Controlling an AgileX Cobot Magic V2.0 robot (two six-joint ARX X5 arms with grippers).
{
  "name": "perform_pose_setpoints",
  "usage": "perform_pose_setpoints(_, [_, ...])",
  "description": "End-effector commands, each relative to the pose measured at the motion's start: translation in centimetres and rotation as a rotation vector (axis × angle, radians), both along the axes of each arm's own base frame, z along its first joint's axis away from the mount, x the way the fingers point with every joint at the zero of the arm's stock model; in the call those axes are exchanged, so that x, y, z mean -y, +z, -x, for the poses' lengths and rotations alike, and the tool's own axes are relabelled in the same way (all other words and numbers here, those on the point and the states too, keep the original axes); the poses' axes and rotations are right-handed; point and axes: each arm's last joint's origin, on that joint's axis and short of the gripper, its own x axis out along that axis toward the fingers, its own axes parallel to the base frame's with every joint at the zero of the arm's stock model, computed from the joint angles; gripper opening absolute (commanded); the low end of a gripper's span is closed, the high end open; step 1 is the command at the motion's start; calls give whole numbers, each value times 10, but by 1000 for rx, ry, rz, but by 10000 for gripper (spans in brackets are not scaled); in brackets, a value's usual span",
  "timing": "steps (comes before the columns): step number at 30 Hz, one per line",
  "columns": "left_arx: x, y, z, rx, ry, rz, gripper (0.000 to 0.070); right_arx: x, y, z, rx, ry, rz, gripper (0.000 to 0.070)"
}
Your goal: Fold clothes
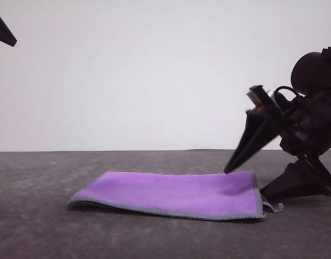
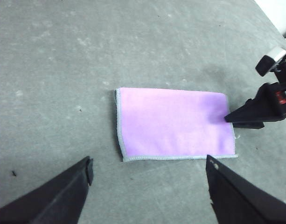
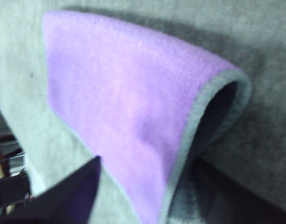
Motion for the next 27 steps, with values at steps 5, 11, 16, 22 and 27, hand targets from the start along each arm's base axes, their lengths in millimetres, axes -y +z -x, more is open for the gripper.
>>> perform_pose_setpoints(5, [1,2,-1,7,-4,10,472,-1,-11,-2,-26,-35,45,35])
perform_pose_setpoints(11, [1,2,-1,7,-3,9,472,-2,-5,-4,-15,-25,13,5])
perform_pose_setpoints(16, [1,2,-1,7,-3,9,471,-9,8,-10,10,-2,-32,5])
perform_pose_setpoints(22, [1,2,-1,7,-4,8,471,-28,23,-15,45,60,-74,5])
perform_pose_setpoints(27, [1,2,-1,9,-5,6,471,-53,39,-18,120,124,-84,5])
